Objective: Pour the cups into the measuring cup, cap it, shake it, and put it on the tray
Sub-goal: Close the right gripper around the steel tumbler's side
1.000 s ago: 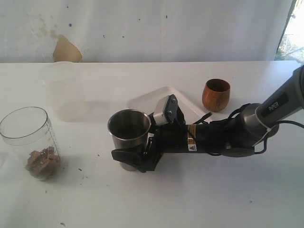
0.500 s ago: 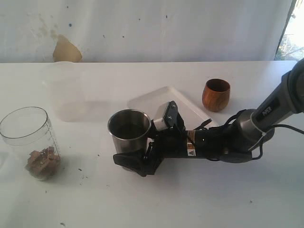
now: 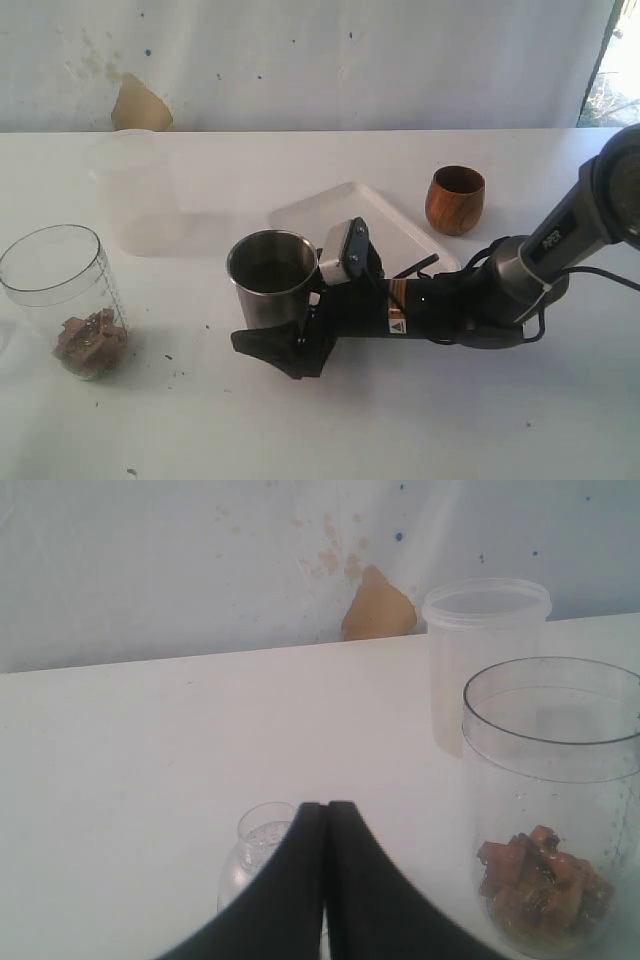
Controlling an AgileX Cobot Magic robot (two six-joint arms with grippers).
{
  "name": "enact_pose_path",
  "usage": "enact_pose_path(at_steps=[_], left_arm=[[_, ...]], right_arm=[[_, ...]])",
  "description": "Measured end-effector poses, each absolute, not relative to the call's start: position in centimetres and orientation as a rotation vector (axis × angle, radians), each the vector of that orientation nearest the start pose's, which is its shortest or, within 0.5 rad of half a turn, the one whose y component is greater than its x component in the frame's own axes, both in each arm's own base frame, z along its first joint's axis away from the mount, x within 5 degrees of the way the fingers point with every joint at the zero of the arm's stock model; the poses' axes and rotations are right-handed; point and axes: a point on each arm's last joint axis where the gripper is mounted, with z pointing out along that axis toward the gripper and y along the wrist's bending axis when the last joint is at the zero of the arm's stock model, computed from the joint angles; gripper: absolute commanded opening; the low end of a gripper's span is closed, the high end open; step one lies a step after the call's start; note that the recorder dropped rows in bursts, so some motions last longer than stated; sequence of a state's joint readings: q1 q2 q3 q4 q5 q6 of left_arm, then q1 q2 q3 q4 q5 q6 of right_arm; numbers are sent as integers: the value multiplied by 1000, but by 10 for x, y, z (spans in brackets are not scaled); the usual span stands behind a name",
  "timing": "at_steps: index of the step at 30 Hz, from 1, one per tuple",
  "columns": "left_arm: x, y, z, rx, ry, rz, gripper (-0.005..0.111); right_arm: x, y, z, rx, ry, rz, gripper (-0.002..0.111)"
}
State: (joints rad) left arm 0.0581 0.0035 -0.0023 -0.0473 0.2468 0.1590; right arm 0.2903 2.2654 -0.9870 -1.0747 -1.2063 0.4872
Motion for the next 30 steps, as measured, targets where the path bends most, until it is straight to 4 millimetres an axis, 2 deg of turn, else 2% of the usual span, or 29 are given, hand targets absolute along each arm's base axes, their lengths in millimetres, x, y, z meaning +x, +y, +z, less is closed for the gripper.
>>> enact_pose_path(at_steps=[30], left_arm=[[55, 2, 191, 56, 1732, 116, 0]], right_arm=[[337, 178, 76, -971, 1576, 1025, 105]])
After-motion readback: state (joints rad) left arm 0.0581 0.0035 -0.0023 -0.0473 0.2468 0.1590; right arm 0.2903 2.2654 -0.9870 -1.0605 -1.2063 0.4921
